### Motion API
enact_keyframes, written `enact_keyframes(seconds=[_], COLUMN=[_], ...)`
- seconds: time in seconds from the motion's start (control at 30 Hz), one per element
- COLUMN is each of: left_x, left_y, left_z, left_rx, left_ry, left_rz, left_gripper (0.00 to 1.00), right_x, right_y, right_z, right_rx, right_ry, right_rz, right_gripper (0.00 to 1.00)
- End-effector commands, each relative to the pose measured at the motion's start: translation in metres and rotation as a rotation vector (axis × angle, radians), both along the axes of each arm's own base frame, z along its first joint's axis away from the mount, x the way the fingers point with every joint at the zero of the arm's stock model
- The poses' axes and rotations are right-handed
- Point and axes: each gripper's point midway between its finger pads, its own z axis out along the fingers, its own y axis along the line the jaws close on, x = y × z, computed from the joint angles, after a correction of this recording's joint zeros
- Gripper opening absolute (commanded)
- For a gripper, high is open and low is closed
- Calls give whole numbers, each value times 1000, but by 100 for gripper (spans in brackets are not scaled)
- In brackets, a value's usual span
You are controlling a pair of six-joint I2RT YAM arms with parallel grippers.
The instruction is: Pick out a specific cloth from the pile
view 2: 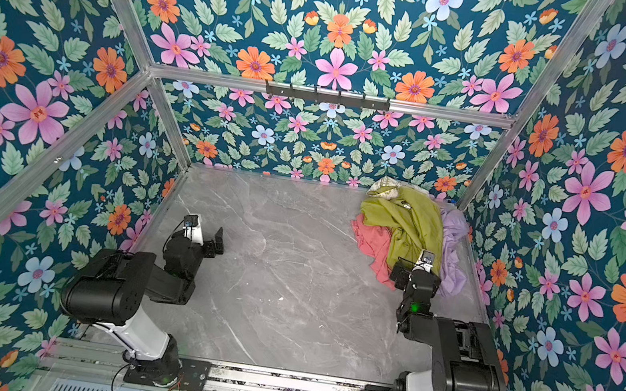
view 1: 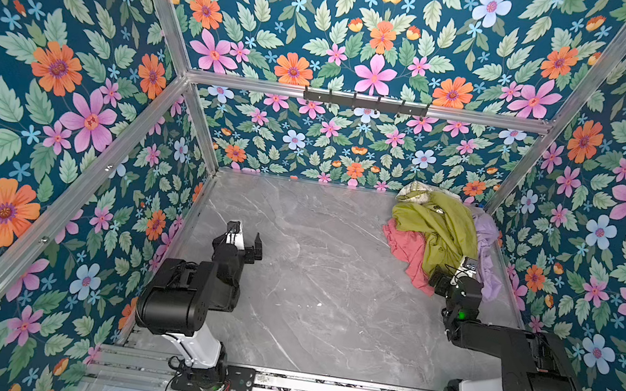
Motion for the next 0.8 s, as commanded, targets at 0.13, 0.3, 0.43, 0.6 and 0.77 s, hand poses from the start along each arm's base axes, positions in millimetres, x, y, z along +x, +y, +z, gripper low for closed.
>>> enact_keyframes(seconds=[0.13,0.3,0.43,0.6,0.77], left_x=[-1,-1,-1,-1,-1], left_y=[1,1,0,0,0], left_z=[9,8,8,8,8], left_rx=[16,16,15,15,13], left_ry=[-35,-34,-34,-33,-32], left_rz=[-2,-2,-4,-6,-7], left_gripper=[100,100,100,100,100], right_x=[2,2,3,3,2], right_y=[0,0,1,1,1], right_z=[5,5,6,6,5], right_rx=[-3,-2,-2,-1,-1], right_ry=[-19,-19,-21,-21,-21], right_rz=[4,4,5,7,6], right_gripper=[100,99,99,99,99])
